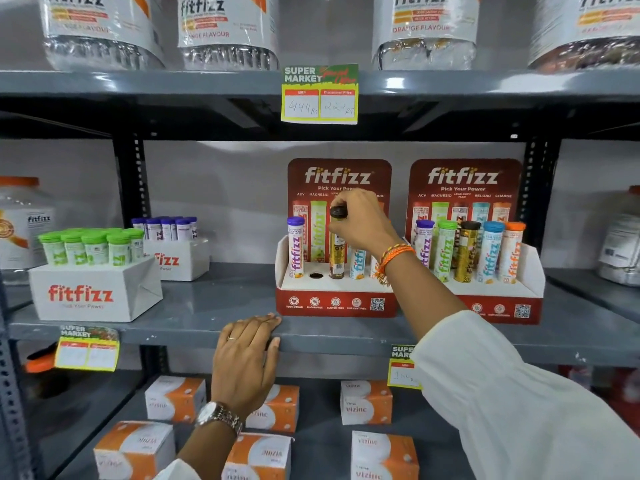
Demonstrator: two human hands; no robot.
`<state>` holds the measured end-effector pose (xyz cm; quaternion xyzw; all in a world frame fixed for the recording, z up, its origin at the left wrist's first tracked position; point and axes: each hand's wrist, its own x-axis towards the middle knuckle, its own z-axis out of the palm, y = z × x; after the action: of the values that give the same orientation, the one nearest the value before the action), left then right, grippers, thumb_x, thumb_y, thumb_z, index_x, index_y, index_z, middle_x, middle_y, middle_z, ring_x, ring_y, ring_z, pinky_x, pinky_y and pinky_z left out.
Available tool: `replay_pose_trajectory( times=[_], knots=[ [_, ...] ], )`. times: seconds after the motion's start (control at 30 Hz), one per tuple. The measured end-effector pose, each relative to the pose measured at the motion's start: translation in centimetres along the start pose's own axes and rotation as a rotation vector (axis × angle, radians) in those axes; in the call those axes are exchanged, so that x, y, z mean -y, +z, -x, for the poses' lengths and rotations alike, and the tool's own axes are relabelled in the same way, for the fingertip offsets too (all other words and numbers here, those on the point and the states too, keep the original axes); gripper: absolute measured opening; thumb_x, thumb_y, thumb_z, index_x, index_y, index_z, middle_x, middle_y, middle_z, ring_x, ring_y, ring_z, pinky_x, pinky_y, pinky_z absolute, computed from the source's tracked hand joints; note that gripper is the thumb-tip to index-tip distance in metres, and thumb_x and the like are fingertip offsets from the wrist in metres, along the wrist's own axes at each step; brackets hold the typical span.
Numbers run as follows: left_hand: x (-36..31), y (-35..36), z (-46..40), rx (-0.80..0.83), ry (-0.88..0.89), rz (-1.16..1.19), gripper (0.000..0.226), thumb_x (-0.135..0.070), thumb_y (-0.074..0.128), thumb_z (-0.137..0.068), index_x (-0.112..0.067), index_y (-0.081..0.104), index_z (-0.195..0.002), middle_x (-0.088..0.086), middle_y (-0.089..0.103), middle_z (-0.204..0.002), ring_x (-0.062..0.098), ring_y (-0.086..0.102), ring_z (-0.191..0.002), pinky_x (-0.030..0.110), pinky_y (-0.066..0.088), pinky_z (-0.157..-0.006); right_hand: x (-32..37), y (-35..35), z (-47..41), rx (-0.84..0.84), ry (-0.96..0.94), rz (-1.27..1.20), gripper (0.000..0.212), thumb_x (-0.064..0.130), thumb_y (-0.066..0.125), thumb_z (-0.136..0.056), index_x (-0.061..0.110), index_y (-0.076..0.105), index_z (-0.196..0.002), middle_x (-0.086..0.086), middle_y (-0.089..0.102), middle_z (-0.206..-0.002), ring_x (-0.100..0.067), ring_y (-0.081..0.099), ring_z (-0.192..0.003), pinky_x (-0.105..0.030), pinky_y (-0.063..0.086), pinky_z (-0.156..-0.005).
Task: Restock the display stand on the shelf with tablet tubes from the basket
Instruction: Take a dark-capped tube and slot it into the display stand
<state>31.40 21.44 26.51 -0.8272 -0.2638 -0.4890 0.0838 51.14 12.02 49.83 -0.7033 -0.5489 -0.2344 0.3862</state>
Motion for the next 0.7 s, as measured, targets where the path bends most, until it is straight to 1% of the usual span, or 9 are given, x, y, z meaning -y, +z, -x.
replay_pose_trajectory(
  times=[0.07,0.13,0.27,0.43,0.47,0.57,0.6,0.67,0.7],
  knots=[
    [-0.1,0.0,0.1,-0.003,0.004,0.001,0.041,-0.037,0.04,-0.098,-0.019,0.068,-0.123,-0.002,0.071,-0.121,0.019,0.064,-0.109,0.037,0.034,-0.106,0.1,-0.3,0.1,-0.001,0.019,0.014,0.013,0.004,0.074,-0.075,0.008,0.074,-0.088,-0.008,0.07,-0.094,-0.022,0.067,-0.089,-0.036,0.061,-0.075],
    [-0.2,0.1,0.3,0.0,0.0,0.009,0.041,-0.038,0.04,-0.098,-0.019,0.067,-0.123,-0.002,0.071,-0.121,0.02,0.064,-0.109,0.038,0.036,-0.106,0.1,-0.5,0.1,0.018,0.031,0.041,0.013,0.007,0.075,-0.077,0.01,0.075,-0.089,-0.007,0.071,-0.093,-0.022,0.067,-0.087,-0.037,0.061,-0.075],
    [-0.2,0.1,0.3,0.007,-0.023,0.02,0.041,-0.039,0.04,-0.099,-0.02,0.067,-0.124,-0.002,0.07,-0.122,0.019,0.063,-0.111,0.04,0.037,-0.107,0.3,-0.9,-0.5,0.125,0.031,0.088,0.023,0.012,0.079,-0.08,0.014,0.075,-0.103,-0.007,0.072,-0.106,-0.024,0.068,-0.096,-0.034,0.059,-0.08],
    [-0.3,0.0,0.3,0.02,-0.033,0.011,0.043,-0.04,0.039,-0.099,-0.019,0.067,-0.124,-0.001,0.07,-0.123,0.02,0.064,-0.111,0.043,0.04,-0.107,1.0,-1.6,-1.0,0.235,0.003,0.081,0.033,-0.009,0.063,-0.084,0.012,0.073,-0.108,-0.008,0.065,-0.12,-0.019,0.058,-0.1,-0.026,0.051,-0.081],
    [-0.3,0.0,0.3,0.02,-0.035,0.009,0.043,-0.04,0.039,-0.099,-0.019,0.067,-0.124,-0.001,0.071,-0.123,0.02,0.064,-0.111,0.044,0.04,-0.107,1.1,-1.8,-1.0,0.259,0.002,0.071,0.035,-0.012,0.06,-0.084,0.012,0.073,-0.106,-0.009,0.063,-0.124,-0.02,0.057,-0.101,-0.027,0.05,-0.082],
    [-0.3,0.0,0.3,0.02,-0.035,-0.001,0.043,-0.039,0.039,-0.099,-0.019,0.067,-0.124,0.0,0.071,-0.122,0.021,0.064,-0.11,0.043,0.039,-0.107,1.2,-1.7,-1.3,0.303,0.013,0.064,0.035,-0.013,0.06,-0.081,0.016,0.074,-0.094,-0.012,0.059,-0.132,-0.029,0.056,-0.121,-0.038,0.055,-0.093],
    [-0.3,0.0,0.3,0.019,-0.036,-0.005,0.042,-0.039,0.039,-0.099,-0.019,0.067,-0.124,0.0,0.071,-0.122,0.021,0.064,-0.11,0.043,0.039,-0.107,1.2,-1.5,-1.4,0.31,0.02,0.062,0.032,-0.011,0.06,-0.081,0.015,0.074,-0.092,-0.012,0.06,-0.131,-0.029,0.057,-0.121,-0.038,0.057,-0.09],
    [-0.4,-0.1,0.3,0.021,-0.037,-0.007,0.042,-0.038,0.039,-0.099,-0.018,0.066,-0.124,0.0,0.071,-0.122,0.021,0.064,-0.11,0.043,0.039,-0.106,1.1,-1.3,-1.5,0.323,0.031,0.059,0.023,-0.007,0.06,-0.081,0.007,0.075,-0.092,-0.01,0.066,-0.12,-0.023,0.062,-0.11,-0.025,0.058,-0.072],
    [-0.4,-0.1,0.3,0.022,-0.038,-0.008,0.042,-0.038,0.039,-0.099,-0.018,0.066,-0.124,0.001,0.071,-0.122,0.022,0.064,-0.11,0.044,0.04,-0.106,1.0,-1.2,-1.5,0.323,0.032,0.057,0.02,-0.005,0.061,-0.081,0.004,0.075,-0.091,-0.009,0.069,-0.114,-0.022,0.064,-0.108,-0.022,0.056,-0.068]
  ],
)
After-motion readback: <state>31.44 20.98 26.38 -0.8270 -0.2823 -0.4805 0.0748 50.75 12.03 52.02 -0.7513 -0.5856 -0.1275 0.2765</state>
